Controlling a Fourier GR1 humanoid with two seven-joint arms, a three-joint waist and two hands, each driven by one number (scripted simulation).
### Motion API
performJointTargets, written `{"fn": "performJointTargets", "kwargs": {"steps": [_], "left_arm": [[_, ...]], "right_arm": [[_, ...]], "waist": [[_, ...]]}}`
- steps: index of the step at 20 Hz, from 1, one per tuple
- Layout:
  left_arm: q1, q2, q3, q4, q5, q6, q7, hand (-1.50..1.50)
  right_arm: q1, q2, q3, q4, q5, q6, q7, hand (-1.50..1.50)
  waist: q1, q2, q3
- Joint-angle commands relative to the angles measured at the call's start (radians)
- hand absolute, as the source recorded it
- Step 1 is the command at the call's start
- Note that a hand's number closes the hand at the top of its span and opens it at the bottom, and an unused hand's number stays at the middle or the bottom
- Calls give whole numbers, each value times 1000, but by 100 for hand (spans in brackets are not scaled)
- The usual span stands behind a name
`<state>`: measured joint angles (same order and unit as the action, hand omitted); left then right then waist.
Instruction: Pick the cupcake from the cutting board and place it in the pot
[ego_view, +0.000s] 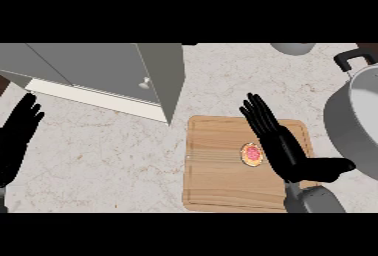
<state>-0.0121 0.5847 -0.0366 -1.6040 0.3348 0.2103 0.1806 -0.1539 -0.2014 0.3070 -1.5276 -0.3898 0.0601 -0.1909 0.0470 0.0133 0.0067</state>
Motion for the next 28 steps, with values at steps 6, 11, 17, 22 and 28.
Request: {"fn": "performJointTargets", "kwargs": {"steps": [6,11,17,22,28], "left_arm": [[-121,-72,42,-47,-14,92,-43,0],[-129,-123,-12,-58,-6,79,-15,0],[-206,-176,-11,5,-56,76,16,0],[-126,-188,-2,-3,-76,81,-60,0],[-170,-197,-30,-49,-83,99,3,0]], "right_arm": [[-73,-233,-330,114,120,-184,-56,150],[14,-195,-269,242,391,-424,-207,-150],[56,-238,-288,62,400,-344,-215,-150],[119,-368,-191,-179,462,-243,83,-150],[-10,-510,-57,-219,510,-22,422,-150]], "waist": [[-83,-11,-6],[-54,-10,-5],[-55,-14,-7],[-60,-17,-10],[-39,-14,-11]]}}
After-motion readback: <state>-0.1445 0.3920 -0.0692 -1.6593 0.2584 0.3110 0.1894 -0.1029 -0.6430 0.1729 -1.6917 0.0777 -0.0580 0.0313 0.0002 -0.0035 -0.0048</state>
